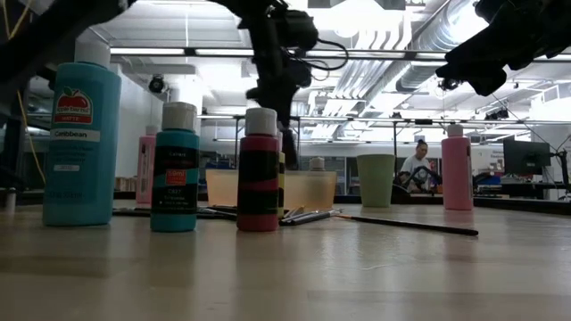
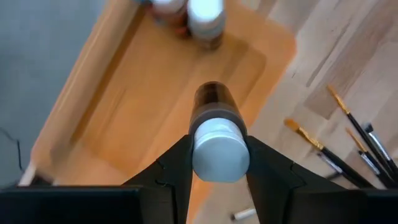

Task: Pick & Place Paint Supplies
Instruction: Put the small brown paint bottle into the orange bin

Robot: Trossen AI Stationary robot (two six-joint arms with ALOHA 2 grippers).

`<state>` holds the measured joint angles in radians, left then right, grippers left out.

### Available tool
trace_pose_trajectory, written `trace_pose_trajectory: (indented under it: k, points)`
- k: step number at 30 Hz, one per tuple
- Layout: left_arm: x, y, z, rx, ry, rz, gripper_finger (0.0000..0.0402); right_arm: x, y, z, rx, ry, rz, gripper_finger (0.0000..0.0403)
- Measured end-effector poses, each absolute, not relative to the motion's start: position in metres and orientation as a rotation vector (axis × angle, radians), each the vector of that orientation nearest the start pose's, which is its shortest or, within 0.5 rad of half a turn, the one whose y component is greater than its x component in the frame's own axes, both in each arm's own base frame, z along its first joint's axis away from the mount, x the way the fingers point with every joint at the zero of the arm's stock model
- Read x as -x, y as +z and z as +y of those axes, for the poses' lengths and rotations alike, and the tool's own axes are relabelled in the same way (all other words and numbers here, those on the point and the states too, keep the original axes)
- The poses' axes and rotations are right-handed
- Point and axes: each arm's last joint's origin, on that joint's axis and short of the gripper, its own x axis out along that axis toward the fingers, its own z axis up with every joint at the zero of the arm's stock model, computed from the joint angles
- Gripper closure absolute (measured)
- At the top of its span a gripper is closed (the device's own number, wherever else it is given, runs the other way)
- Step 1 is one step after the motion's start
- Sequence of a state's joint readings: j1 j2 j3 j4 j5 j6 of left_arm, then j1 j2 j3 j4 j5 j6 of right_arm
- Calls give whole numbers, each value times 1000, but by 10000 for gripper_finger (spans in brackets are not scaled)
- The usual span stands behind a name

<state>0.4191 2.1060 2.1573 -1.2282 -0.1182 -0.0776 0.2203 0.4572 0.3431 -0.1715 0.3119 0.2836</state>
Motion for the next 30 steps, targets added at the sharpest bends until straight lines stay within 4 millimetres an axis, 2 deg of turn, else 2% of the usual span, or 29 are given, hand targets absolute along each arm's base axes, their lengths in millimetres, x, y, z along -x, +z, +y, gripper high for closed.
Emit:
trace_pose_trajectory:
  k: [9, 15, 24, 30]
  points:
    - [-416, 287, 187, 178, 420, 1166, 279, -124, 225, 19, -207, -129, 258, 247]
    - [-423, 276, 190, 138, 386, 1167, 279, -124, 225, 19, -207, -129, 257, 247]
    - [-422, 276, 190, 112, 369, 1181, 279, -124, 225, 19, -207, -129, 257, 247]
    - [-408, 272, 193, 88, 446, 1324, 279, -124, 225, 19, -207, -129, 257, 247]
